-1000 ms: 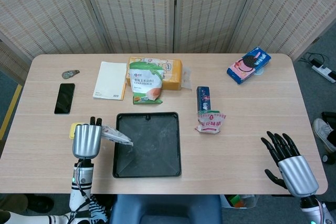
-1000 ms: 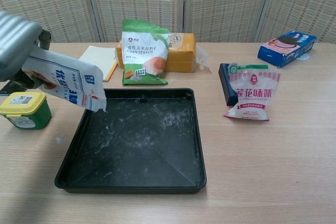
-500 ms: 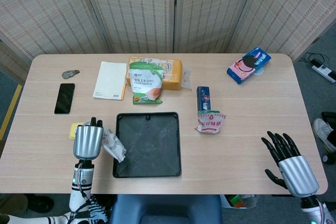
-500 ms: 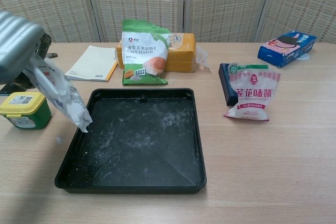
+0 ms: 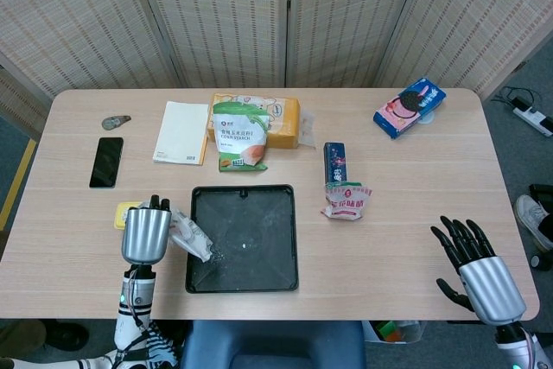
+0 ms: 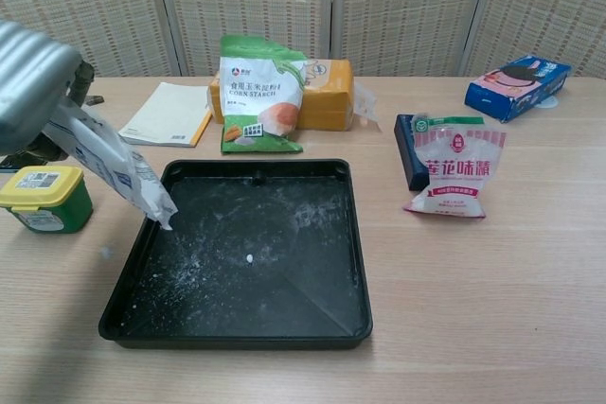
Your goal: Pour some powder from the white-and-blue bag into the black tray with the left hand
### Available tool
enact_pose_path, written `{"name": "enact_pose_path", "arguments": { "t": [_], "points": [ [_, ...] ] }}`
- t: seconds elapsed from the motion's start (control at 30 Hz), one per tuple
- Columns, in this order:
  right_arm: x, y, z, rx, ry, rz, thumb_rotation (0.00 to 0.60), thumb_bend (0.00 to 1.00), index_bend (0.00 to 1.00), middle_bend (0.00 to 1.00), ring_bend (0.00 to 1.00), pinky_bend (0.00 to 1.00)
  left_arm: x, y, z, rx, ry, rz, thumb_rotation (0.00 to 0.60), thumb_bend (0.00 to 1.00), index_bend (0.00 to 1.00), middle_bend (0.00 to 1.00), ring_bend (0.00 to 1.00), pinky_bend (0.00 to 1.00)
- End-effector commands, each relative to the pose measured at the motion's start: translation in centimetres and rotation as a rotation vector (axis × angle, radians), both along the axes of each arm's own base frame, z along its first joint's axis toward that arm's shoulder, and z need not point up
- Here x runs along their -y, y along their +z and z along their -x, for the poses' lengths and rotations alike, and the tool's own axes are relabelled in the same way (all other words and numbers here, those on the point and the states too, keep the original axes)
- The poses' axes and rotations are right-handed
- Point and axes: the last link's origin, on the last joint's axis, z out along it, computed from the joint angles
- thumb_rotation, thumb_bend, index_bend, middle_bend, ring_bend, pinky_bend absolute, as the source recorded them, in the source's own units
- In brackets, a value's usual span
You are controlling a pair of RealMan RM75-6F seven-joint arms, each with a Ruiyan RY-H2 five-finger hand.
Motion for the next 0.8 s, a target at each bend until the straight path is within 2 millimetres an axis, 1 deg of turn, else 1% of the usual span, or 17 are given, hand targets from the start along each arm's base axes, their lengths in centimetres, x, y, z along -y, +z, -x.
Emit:
{"name": "enact_pose_path", "arguments": {
  "t": [0.03,0.1,0.13,0.23,0.3,0.37,0.43,0.6,0.8],
  "points": [
    [0.0,0.0,0.0,0.001,0.000,0.001,0.600,0.26,0.00,0.00,0.00,0.00,-0.2,1.1,0.0,0.169,0.089,0.044,0.600,0.22,0.91,1.00,1.00,1.00],
    [0.0,0.0,0.0,0.001,0.000,0.002,0.600,0.26,0.00,0.00,0.00,0.00,-0.3,1.8,0.1,0.278,0.148,0.074,0.600,0.22,0.92,1.00,1.00,1.00],
    [0.0,0.1,0.0,0.002,0.000,0.002,0.600,0.26,0.00,0.00,0.00,0.00,-0.3,2.3,0.2,0.373,0.201,0.105,0.600,0.22,0.92,1.00,1.00,1.00],
    [0.0,0.1,0.0,0.002,0.000,0.004,0.600,0.26,0.00,0.00,0.00,0.00,-0.8,4.0,0.6,0.577,0.307,0.157,0.600,0.22,0.92,1.00,1.00,1.00],
    [0.0,0.0,0.0,0.001,0.001,0.004,0.600,0.26,0.00,0.00,0.00,0.00,-0.9,4.6,0.9,0.624,0.334,0.170,0.600,0.22,0.92,1.00,1.00,1.00],
    [-0.1,0.0,0.0,-0.001,0.000,0.002,0.600,0.26,0.00,0.00,0.00,0.00,-1.1,5.3,1.8,0.735,0.406,0.191,0.600,0.22,0.92,1.00,1.00,1.00],
    [0.0,-0.1,0.0,-0.004,-0.001,0.000,0.600,0.26,0.00,0.00,0.00,0.00,-1.3,5.9,2.7,0.799,0.450,0.221,0.600,0.22,0.92,1.00,1.00,1.00],
    [0.0,-0.2,0.0,-0.005,-0.003,0.002,0.600,0.26,0.00,0.00,0.00,0.00,-1.1,6.5,4.6,0.895,0.521,0.269,0.600,0.22,0.92,1.00,1.00,1.00],
    [0.1,-0.2,0.0,-0.007,-0.005,0.000,0.600,0.26,0.00,0.00,0.00,0.00,-0.1,6.5,8.3,0.968,0.624,0.319,0.600,0.22,0.92,1.00,1.00,1.00]
  ]
}}
